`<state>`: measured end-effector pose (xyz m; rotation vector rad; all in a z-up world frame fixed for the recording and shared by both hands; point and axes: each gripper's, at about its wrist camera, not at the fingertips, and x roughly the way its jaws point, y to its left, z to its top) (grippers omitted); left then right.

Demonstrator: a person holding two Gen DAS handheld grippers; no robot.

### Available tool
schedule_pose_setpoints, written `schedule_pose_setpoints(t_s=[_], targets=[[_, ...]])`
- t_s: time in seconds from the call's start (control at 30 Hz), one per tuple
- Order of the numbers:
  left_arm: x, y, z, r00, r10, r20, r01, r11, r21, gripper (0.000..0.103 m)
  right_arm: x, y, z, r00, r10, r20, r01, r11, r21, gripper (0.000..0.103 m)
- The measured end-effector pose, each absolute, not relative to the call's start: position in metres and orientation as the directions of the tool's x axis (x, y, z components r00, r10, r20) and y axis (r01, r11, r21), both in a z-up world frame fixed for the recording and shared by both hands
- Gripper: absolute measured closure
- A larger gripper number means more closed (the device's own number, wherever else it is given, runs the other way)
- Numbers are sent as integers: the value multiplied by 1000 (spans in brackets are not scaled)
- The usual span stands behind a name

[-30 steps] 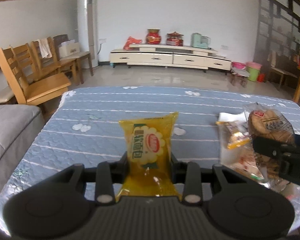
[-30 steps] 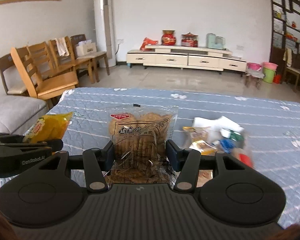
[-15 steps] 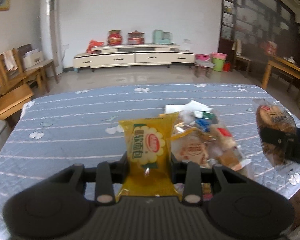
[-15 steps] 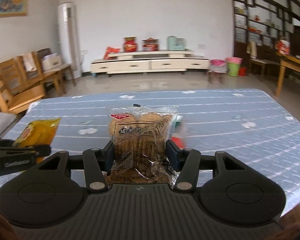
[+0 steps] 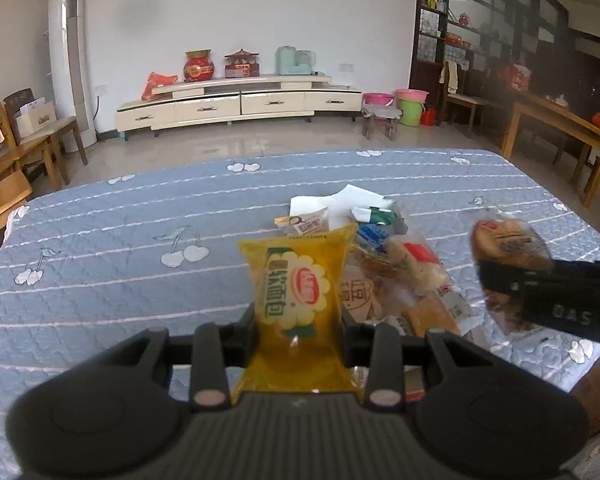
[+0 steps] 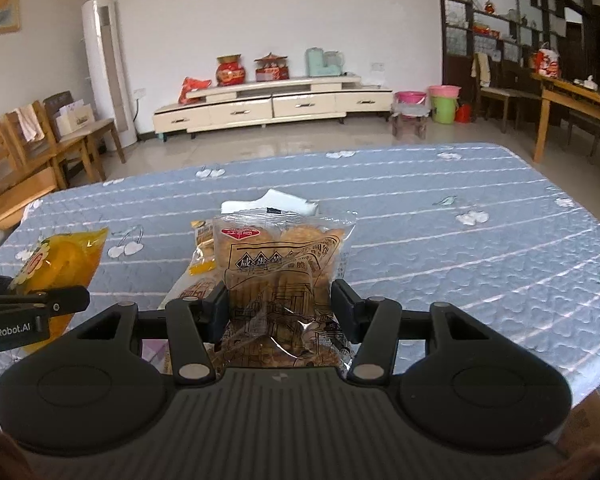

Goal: Organize snacks
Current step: 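Carry the chip bag and cookie bag over the white box with both grippers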

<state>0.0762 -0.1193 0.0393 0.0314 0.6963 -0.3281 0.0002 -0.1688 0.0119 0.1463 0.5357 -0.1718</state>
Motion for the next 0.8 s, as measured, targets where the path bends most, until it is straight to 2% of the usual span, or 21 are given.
schedule_pose_setpoints(t_s=[0.23,0.3,0.33,0.63,0.8], targets=[[88,-122,29,703,-271,-658,294,953,-78,67,35,-171,6,852,-67,-520,135,986,93,35],[90,-124,28,697,-275,-663,300,951,-79,67,47,-175,5,850,-68,-522,136,986,93,13],[90,-126,27,696,-280,-661,307,948,-78,67,47,-177,6,856,-76,-511,144,985,94,5],[94,-154,28,669,-362,-650,387,915,-112,67,-3,-191,22,897,-136,-420,204,971,122,3],[100,-173,35,661,-405,-632,431,894,-122,67,-11,-194,32,903,-190,-385,242,966,89,3]])
